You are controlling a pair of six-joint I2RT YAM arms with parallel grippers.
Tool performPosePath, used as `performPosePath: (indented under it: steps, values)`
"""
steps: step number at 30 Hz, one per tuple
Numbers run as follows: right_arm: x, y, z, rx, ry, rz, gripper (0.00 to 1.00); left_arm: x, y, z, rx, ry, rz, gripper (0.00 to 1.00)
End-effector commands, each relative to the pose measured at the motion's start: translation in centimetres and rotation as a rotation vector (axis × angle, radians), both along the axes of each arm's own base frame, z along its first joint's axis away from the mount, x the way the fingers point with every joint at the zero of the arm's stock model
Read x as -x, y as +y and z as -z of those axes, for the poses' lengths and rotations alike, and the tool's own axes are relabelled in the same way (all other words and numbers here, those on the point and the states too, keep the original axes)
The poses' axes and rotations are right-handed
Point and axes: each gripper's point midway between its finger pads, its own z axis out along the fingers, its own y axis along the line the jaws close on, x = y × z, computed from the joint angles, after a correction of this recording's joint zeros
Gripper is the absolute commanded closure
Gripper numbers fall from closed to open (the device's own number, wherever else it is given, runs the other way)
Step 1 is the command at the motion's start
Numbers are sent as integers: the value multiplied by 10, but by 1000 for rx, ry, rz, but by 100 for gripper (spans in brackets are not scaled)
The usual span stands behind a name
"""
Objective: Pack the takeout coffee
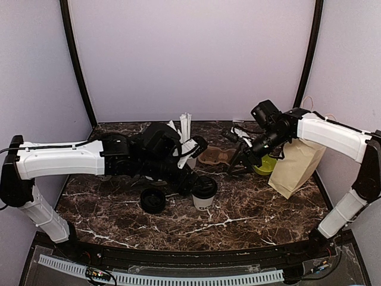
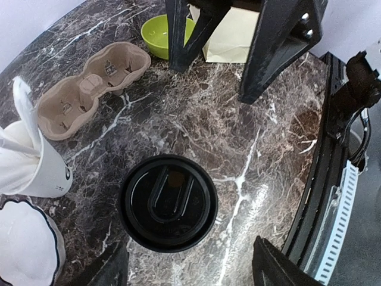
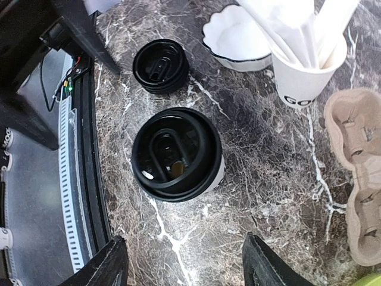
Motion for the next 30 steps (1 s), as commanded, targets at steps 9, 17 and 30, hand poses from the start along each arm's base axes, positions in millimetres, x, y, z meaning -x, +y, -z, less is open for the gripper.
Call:
performPosePath:
  steps: [9,17,30]
  values:
    - [18,-16,-14,-14,-129,-48,32,-8,-2,42,-344,-7,160,21]
    - [18,-16,-12,-13,-121,-52,32,-13,-20,45,-305,27,144,22]
    - [21,-18,-7,-6,-116,-51,32,-19,-31,62,-308,88,141,26]
